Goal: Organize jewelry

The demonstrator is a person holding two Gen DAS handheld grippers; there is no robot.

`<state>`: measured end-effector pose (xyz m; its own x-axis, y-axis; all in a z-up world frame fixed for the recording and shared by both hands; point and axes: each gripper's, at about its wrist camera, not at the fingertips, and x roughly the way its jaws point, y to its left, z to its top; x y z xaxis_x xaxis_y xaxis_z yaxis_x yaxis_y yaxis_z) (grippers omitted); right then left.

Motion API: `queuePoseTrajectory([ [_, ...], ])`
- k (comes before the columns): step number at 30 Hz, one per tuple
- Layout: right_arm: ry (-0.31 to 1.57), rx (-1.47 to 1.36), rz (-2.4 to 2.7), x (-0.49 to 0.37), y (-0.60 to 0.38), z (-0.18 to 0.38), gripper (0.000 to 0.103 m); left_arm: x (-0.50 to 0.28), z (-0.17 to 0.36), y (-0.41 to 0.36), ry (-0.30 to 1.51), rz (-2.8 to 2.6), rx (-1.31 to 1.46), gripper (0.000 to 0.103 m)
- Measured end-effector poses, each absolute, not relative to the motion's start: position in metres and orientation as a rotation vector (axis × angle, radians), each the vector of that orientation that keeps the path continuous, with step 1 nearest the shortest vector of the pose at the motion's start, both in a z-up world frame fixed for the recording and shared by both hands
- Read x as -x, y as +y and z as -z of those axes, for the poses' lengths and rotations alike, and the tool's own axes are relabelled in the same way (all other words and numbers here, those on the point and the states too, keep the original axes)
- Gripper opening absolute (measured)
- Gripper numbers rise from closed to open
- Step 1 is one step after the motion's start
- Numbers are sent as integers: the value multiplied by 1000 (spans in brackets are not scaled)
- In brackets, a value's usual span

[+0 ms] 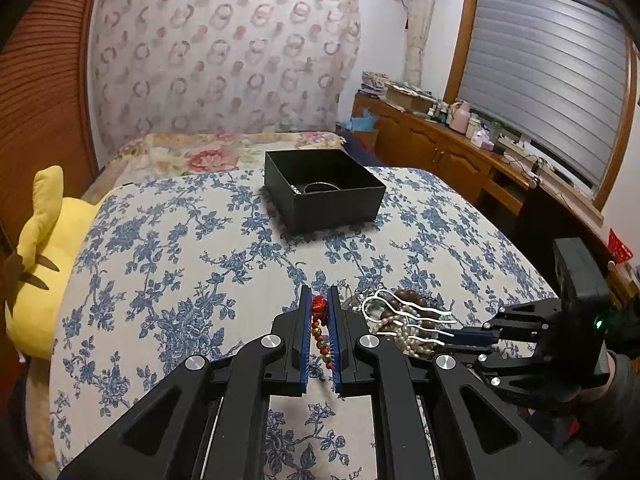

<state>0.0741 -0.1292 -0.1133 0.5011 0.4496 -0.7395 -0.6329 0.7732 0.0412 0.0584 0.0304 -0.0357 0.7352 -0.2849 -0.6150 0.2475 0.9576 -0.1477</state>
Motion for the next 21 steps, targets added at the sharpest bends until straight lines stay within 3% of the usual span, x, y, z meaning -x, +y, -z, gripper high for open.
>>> queuePoseTrajectory([
  [3, 808, 281, -655, -74, -126, 114, 6, -57, 35, 32, 687, 293, 60, 7],
  [10, 774, 301, -673, -61, -134, 103, 5, -57, 34, 31, 683, 295, 61, 7],
  [21, 584, 263, -604, -57, -170, 29, 5, -57, 29, 29, 667, 301, 62, 7],
])
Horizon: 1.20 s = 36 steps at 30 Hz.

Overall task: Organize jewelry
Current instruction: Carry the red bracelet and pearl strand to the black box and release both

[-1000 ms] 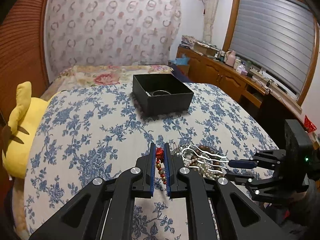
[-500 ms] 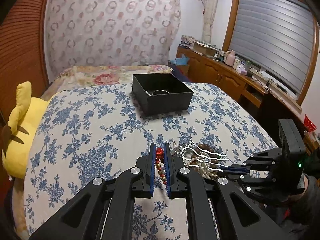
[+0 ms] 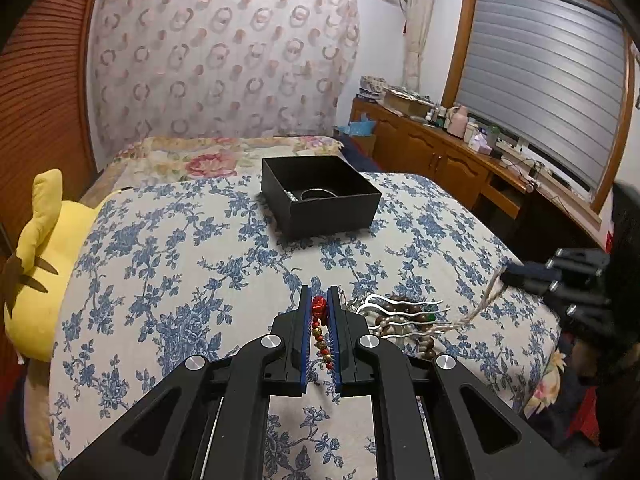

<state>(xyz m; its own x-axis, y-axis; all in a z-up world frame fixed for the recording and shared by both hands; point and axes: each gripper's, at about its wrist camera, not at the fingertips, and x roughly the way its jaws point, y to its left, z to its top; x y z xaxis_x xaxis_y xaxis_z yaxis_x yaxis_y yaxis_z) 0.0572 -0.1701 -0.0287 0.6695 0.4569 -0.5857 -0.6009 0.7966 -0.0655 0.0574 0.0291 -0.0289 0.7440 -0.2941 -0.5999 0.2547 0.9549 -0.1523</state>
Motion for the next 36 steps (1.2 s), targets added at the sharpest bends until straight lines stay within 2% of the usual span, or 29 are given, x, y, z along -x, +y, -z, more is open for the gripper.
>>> queuePoseTrajectory([
  [19, 361, 312, -531, -59, -184, -67, 5, -57, -8, 21, 585, 311, 40, 7],
  [36, 318, 329, -524, -100, -169, -101, 5, -83, -48, 7, 503, 308, 1, 7],
])
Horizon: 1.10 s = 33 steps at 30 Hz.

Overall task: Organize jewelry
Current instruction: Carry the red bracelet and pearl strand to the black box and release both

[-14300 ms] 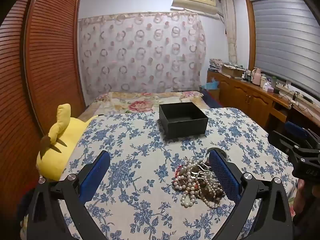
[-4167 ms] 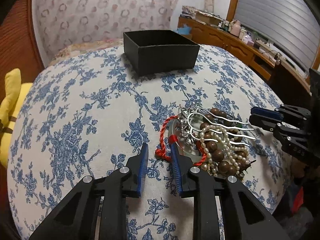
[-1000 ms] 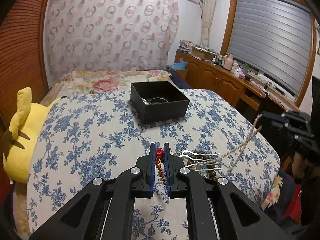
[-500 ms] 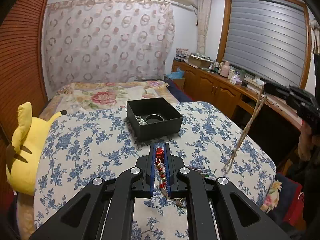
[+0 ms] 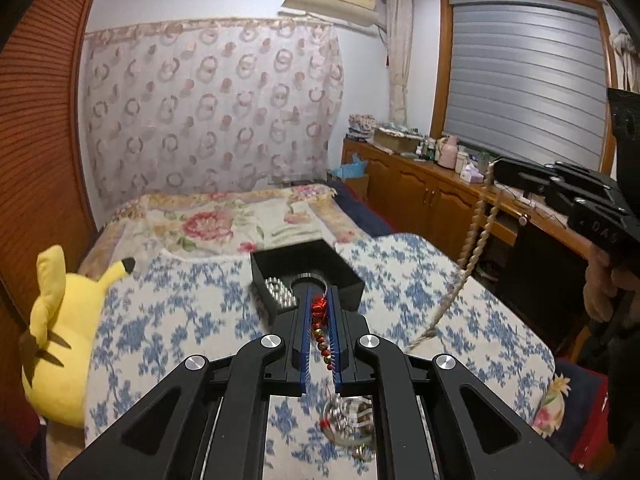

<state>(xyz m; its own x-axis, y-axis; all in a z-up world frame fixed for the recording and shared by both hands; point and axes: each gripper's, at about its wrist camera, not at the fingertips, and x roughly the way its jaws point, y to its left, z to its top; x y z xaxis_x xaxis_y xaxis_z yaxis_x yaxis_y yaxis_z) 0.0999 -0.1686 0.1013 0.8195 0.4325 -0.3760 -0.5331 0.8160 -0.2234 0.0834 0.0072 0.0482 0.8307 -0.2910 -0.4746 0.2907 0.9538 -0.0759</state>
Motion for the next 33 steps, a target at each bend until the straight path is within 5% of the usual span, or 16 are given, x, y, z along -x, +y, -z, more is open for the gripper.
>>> queuePoseTrajectory([
  [16, 323, 283, -553, -183, -139, -121, 5, -149, -63, 1, 499, 292, -10, 7],
  [33, 431, 255, -594, -306, -130, -69, 6, -262, -13, -5, 626, 298, -5, 7],
])
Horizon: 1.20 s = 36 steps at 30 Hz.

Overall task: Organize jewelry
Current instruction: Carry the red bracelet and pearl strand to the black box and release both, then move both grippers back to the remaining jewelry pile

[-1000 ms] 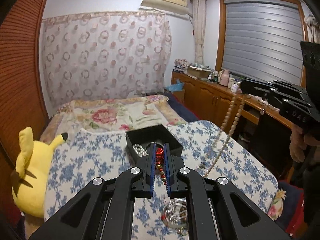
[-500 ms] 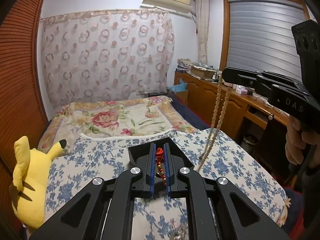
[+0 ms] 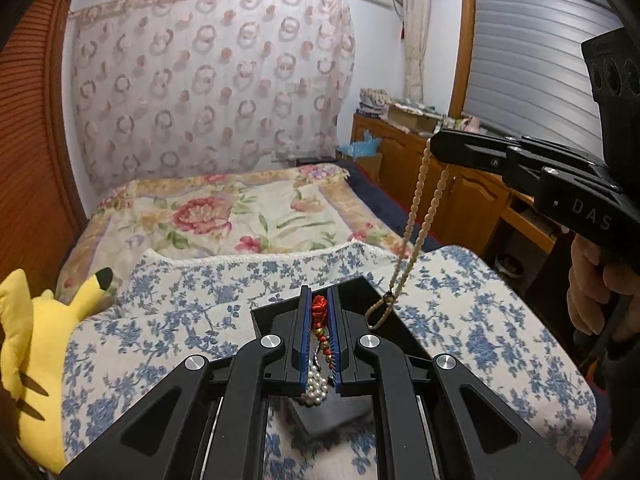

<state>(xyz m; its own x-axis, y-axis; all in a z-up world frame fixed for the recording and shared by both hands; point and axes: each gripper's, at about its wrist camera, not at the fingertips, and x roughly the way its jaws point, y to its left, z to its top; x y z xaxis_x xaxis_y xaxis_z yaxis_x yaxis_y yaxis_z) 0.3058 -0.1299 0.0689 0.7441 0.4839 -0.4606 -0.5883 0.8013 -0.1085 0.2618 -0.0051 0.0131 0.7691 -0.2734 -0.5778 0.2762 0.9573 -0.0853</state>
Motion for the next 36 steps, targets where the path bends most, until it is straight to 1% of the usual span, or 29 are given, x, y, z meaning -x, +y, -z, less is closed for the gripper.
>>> queuePoseTrajectory([
  [8, 511, 238, -615, -332, -126, -30, 6, -289, 20, -5, 693, 293, 2, 7],
  [14, 553, 233, -628, -338, -120, -9, 6, -292, 26, -2, 708, 282, 2, 7],
  [16, 566, 233, -629, -338, -119, -4, 6, -292, 26, -1, 709, 275, 3, 9],
  [18, 581, 234, -626, -339, -119, 1, 6, -290, 26, 1, 709, 272, 8, 21],
  [22, 609, 228, -626, -336, -120, 9, 6, -282, 25, 4, 705, 262, 4, 26],
  [23, 613, 226, -627, -335, -121, 10, 10, -279, 24, 5, 702, 261, 5, 28],
  [24, 618, 223, -628, -334, -122, 10, 18, -277, 24, 5, 699, 260, 6, 34],
  [25, 620, 219, -627, -332, -123, 11, 20, -273, 23, 5, 695, 259, 7, 36],
  [31, 613, 204, -629, -315, -131, 8, 20, -260, 17, 7, 686, 259, 2, 40],
  [32, 612, 194, -630, -310, -134, 7, 20, -255, 15, 8, 680, 257, 4, 44],
  [33, 609, 190, -630, -305, -136, 6, 20, -251, 14, 9, 675, 257, 6, 52],
  [34, 607, 185, -629, -299, -138, 6, 20, -247, 13, 10, 670, 258, 9, 54],
  [36, 608, 166, -630, -285, -143, 6, 20, -234, 12, 12, 663, 251, 12, 66],
])
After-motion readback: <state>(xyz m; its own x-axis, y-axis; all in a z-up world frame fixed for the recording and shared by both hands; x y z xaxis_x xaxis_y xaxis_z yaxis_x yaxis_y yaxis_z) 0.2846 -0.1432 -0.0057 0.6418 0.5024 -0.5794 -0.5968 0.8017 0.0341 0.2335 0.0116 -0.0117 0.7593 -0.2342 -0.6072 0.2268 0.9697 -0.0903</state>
